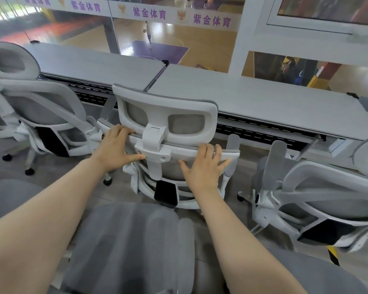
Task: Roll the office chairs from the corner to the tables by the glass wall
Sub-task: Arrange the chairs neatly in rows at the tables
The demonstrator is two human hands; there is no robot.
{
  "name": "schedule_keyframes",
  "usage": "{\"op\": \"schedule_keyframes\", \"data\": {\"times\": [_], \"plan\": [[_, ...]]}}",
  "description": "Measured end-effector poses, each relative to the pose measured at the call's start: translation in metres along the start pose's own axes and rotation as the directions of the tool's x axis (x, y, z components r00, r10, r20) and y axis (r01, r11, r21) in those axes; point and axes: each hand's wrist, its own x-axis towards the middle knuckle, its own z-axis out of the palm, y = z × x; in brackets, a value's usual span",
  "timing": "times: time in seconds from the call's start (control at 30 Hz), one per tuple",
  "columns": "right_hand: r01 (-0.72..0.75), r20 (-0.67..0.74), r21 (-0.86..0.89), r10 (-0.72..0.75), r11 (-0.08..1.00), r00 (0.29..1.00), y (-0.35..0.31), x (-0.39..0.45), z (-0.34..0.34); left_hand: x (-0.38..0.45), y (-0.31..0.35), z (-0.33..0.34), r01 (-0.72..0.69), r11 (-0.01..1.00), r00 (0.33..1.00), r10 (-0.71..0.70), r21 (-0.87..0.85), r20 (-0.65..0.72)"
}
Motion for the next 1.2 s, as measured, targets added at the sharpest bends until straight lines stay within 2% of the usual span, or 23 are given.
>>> {"op": "schedule_keyframes", "data": {"times": [0.1,0.2,0.47,0.63,0.87,1.03,1.2], "plan": [[0.028,0.116,0.048,-0.034,0.998,0.993,0.004,0.002,-0.015,-0.009,0.002,-0.002,-0.002,1.000,1.000,0.002,0.022,0.000],[0.042,0.192,0.105,-0.062,0.994,0.979,0.009,0.002,-0.032,-0.025,0.004,-0.009,-0.002,0.998,0.998,-0.001,0.060,0.057],[0.090,0.250,0.180,-0.134,0.980,0.959,-0.007,-0.063,-0.082,-0.107,0.023,-0.061,-0.041,0.997,0.966,0.025,0.058,0.257],[0.111,0.316,0.321,-0.217,0.941,0.924,-0.032,-0.137,-0.118,-0.168,0.039,-0.099,-0.087,0.995,0.962,0.074,0.039,0.265],[0.179,0.300,0.514,-0.371,0.839,0.879,-0.072,-0.266,-0.166,-0.270,0.052,-0.163,-0.149,0.989,0.946,0.147,-0.016,0.289],[0.140,0.337,0.669,-0.465,0.730,0.818,-0.093,-0.338,-0.186,-0.348,0.052,-0.197,-0.160,0.984,0.950,0.173,-0.072,0.258],[0.107,0.315,0.754,-0.499,0.648,0.807,-0.096,-0.379,-0.203,-0.421,0.049,-0.209,-0.060,0.989,0.960,0.094,-0.134,0.266]]}}
